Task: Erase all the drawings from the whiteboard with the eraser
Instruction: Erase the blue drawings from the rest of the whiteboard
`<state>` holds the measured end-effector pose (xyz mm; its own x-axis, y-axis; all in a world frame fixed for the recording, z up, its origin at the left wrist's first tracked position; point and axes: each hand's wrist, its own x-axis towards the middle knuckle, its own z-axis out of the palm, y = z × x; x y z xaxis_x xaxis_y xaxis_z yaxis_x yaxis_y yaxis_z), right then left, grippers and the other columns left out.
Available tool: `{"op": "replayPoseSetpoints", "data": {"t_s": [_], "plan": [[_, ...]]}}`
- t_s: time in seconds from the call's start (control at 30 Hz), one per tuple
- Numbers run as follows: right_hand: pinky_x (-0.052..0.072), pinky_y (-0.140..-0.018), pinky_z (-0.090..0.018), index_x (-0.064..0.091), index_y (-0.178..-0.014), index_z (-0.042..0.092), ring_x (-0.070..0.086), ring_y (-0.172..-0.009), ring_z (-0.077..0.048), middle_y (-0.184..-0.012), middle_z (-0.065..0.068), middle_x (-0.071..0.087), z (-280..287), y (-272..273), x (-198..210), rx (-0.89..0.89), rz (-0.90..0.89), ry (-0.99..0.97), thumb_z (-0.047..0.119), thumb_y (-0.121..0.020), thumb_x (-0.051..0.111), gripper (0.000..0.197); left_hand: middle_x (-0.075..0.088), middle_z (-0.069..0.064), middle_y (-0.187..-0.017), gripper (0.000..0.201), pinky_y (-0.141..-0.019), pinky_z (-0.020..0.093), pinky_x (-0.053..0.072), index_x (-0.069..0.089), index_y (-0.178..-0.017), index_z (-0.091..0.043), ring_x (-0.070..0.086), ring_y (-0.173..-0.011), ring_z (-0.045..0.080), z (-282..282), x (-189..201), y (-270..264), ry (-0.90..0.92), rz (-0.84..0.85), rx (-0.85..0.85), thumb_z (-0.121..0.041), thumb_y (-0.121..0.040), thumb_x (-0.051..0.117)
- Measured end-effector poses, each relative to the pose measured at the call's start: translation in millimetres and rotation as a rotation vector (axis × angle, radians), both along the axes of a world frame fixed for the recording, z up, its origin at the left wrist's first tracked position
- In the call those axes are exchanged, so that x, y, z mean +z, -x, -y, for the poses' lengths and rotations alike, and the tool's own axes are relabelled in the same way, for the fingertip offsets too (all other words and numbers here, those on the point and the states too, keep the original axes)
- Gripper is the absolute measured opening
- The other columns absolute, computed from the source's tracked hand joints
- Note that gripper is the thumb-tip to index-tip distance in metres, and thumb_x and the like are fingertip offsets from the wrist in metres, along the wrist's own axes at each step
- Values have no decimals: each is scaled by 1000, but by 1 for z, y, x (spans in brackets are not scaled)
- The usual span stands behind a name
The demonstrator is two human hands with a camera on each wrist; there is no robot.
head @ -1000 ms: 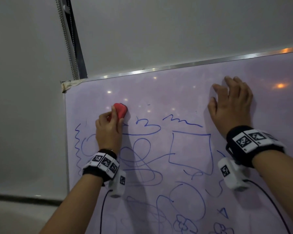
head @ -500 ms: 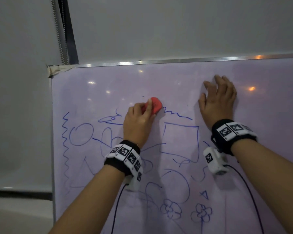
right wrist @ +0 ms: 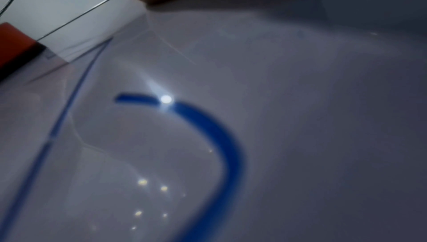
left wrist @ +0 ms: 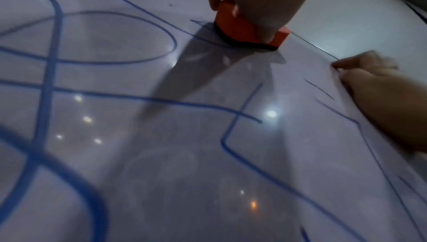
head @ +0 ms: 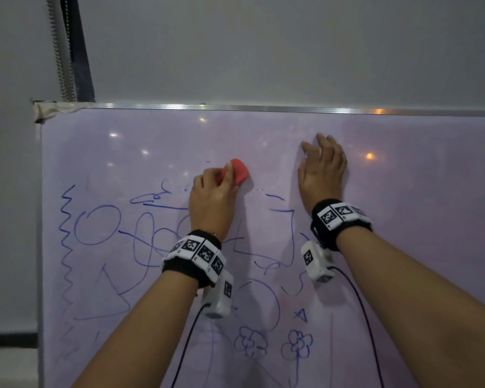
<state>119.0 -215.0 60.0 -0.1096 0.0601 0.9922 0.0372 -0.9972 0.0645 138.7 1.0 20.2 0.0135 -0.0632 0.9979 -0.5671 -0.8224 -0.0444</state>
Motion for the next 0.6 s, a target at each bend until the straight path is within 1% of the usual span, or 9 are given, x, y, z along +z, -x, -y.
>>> {"op": "replayPoseSetpoints", "data": {"t_s": [0.03, 0.1, 0.17, 0.2, 0.23, 0.33, 0.4, 0.53, 0.6], "plan": [[23, -101, -45, 53, -113, 9, 31, -118, -33, -122, -24, 54, 0, 0, 0, 6, 1, 4, 13, -83, 41, 32, 61, 16, -95, 41, -57, 34, 49, 64, -118, -8, 55, -74, 33, 6, -4, 1, -19, 30, -13, -16, -78, 68], [23, -99, -43, 54, -112, 10, 32, -118, -32, -121, -24, 55, -1, 1, 1, 13, -3, 7, 11, -82, 41, 33, 52, 12, -104, 51, -66, 37, 47, 58, -122, -8, 48, -82, 30, 16, -23, 1, -269, 139, -85, -12, -73, 74], [23, -97, -42, 55, -112, 11, 32, -117, -32, -121, -24, 55, 2, 1, 2, 18, -21, 16, 11, -82, 41, 33, 45, 9, -110, 50, -76, 37, 42, 50, -124, -9, 44, -86, 26, 10, -33, -2, -559, 236, -113, -15, -78, 66], [23, -96, -41, 54, -113, 12, 32, -117, -32, -121, -23, 55, 5, 1, 2, 12, -30, 29, 13, -84, 42, 31, 47, 10, -111, 49, -78, 37, 42, 49, -125, -10, 45, -86, 26, 3, -28, -5, -604, 249, -93, -16, -79, 63], [23, -95, -41, 55, -114, 13, 32, -116, -32, -121, -23, 56, 8, 2, 1, 5, -43, 50, 15, -87, 42, 30, 52, 12, -110, 48, -76, 38, 44, 51, -125, -10, 46, -86, 27, -3, -22, -7, -554, 233, -65, -17, -79, 62], [23, -94, -41, 55, -117, 14, 32, -116, -30, -123, -22, 55, 19, 4, 1, -16, -76, 115, 21, -91, 41, 30, 63, 17, -97, 40, -58, 36, 50, 63, -120, -10, 55, -78, 35, -6, 11, -7, -102, 92, -19, -27, -85, 54], [23, -93, -40, 56, -117, 15, 33, -115, -30, -122, -21, 55, 20, 5, 1, -15, -77, 123, 21, -92, 41, 30, 63, 19, -94, 41, -55, 34, 49, 63, -119, -9, 57, -74, 37, 9, 22, -2, -18, 58, -30, -28, -85, 50], [25, -92, -39, 51, -120, 19, 34, -115, -31, -122, -20, 56, 23, 4, 1, -22, -58, 153, 16, -89, 47, 32, 58, 13, -100, 46, -63, 36, 51, 50, -123, -13, 48, -80, 29, 38, -10, 2, -364, 217, -136, -24, -80, 60], [24, -92, -39, 50, -124, 20, 33, -117, -30, -125, -19, 54, 28, 6, 1, -34, -78, 183, 15, -89, 47, 35, 53, 10, -105, 45, -69, 36, 48, 51, -123, -12, 43, -83, 25, 37, -28, 2, -500, 260, -149, -23, -80, 58]]}}
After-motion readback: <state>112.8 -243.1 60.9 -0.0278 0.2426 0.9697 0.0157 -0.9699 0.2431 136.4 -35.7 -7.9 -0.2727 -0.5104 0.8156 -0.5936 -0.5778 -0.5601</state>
